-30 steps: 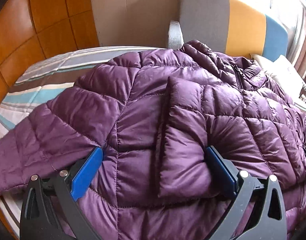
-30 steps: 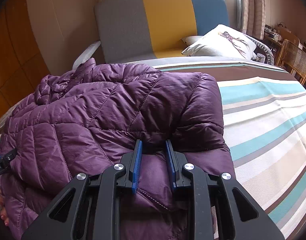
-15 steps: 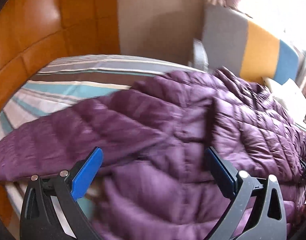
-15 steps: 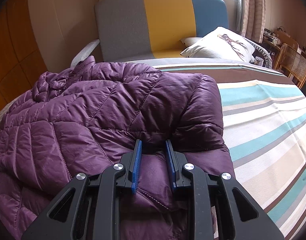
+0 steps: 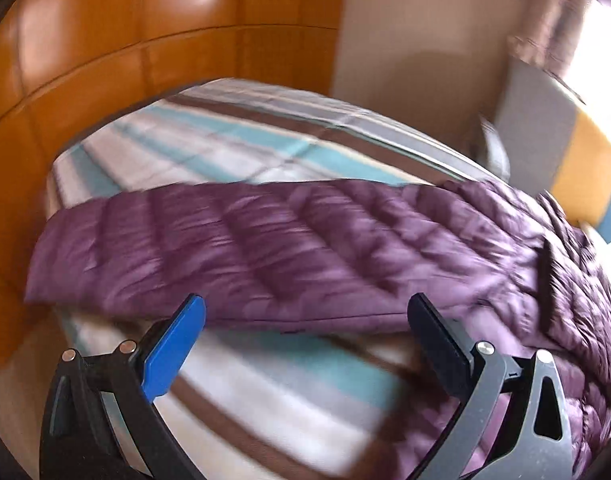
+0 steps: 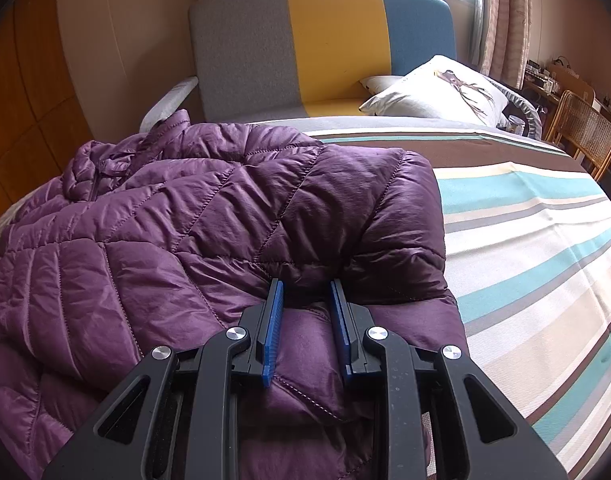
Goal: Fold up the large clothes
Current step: 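Grasp the other sleeve cuff with the left gripper, then lift the sleeve with the left gripper, lay it across the jacket body, release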
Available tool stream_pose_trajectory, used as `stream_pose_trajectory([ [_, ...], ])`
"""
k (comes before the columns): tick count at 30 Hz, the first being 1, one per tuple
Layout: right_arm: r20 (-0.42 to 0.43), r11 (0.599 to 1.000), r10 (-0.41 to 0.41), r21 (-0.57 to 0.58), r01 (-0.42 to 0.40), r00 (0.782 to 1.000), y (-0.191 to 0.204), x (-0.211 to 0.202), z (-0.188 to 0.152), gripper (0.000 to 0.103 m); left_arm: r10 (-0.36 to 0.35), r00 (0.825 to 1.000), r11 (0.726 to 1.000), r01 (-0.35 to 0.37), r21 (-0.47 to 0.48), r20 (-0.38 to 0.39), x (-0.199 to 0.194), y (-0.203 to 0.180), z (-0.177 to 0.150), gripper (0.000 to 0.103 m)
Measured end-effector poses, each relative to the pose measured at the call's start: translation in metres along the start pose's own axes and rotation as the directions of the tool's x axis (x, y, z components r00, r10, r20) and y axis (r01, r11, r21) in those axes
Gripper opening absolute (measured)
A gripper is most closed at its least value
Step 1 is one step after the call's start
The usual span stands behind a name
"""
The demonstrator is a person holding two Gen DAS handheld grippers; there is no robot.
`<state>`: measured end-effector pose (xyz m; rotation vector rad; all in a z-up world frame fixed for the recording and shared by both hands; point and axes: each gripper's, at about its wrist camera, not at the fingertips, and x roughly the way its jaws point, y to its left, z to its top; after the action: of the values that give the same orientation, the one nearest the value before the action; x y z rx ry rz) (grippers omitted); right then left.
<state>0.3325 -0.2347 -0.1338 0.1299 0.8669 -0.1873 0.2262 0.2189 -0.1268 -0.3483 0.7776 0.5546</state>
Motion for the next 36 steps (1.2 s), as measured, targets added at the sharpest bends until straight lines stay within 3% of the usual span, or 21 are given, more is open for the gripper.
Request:
stream_pose_trajectory([
  [4,0.0,1.0,0.0,0.001,0.0,1.0,0.001,0.0,0.0,0.025,0.065,0.998,0.988,-0.063,-0.138,0.005,-0.001,0.047,-0.004,0.095],
  [7,0.001,1.0,-0.002,-0.001,0.002,1.0,0.0,0.0,0.0,0.025,0.089,0.996,0.964,-0.09,-0.25,-0.015,0.002,0.086,-0.007,0.088],
  [12,0.001,1.0,0.0,0.001,0.0,1.0,0.0,0.0,0.0,0.025,0.144,0.989,0.894,-0.136,-0.427,-0.014,0.001,0.148,-0.016,0.087],
  [16,0.001,1.0,-0.001,0.0,0.001,1.0,0.0,0.0,0.0,0.025,0.096,0.995,0.817,-0.101,-0.568,-0.038,0.013,0.19,-0.023,0.085],
  [20,0.0,1.0,-0.001,0.0,0.001,1.0,0.001,0.0,0.0,0.025,0.038,0.999,0.776,-0.039,-0.63,-0.016,0.028,0.205,-0.019,0.067],
  [23,0.0,1.0,-0.001,0.001,0.001,1.0,0.001,0.0,0.0,0.025,0.069,0.998,0.775,-0.059,-0.629,-0.008,0.032,0.203,-0.012,0.058],
  [25,0.0,1.0,-0.001,0.0,0.001,1.0,0.001,0.0,0.0,0.025,0.081,0.997,0.774,-0.06,-0.631,0.005,0.035,0.2,-0.006,0.043],
  [27,0.0,1.0,-0.001,0.0,0.001,1.0,0.001,0.001,0.0,0.025,0.046,0.999,0.773,-0.031,-0.634,0.008,0.039,0.199,-0.001,0.016],
  [30,0.0,1.0,-0.002,-0.001,0.002,1.0,0.001,0.001,0.0,0.025,0.058,0.998,0.778,-0.02,-0.629,0.04,0.033,0.195,0.005,0.009],
  [34,0.0,1.0,-0.001,0.0,0.001,1.0,0.0,0.001,0.001,0.025,0.108,0.984,0.849,-0.016,-0.529,0.144,0.007,0.161,0.015,0.008],
  [36,0.0,1.0,-0.001,0.0,0.001,1.0,0.001,0.001,0.001,0.025,0.103,0.972,0.9,-0.001,-0.437,0.211,-0.006,0.134,0.023,0.008],
])
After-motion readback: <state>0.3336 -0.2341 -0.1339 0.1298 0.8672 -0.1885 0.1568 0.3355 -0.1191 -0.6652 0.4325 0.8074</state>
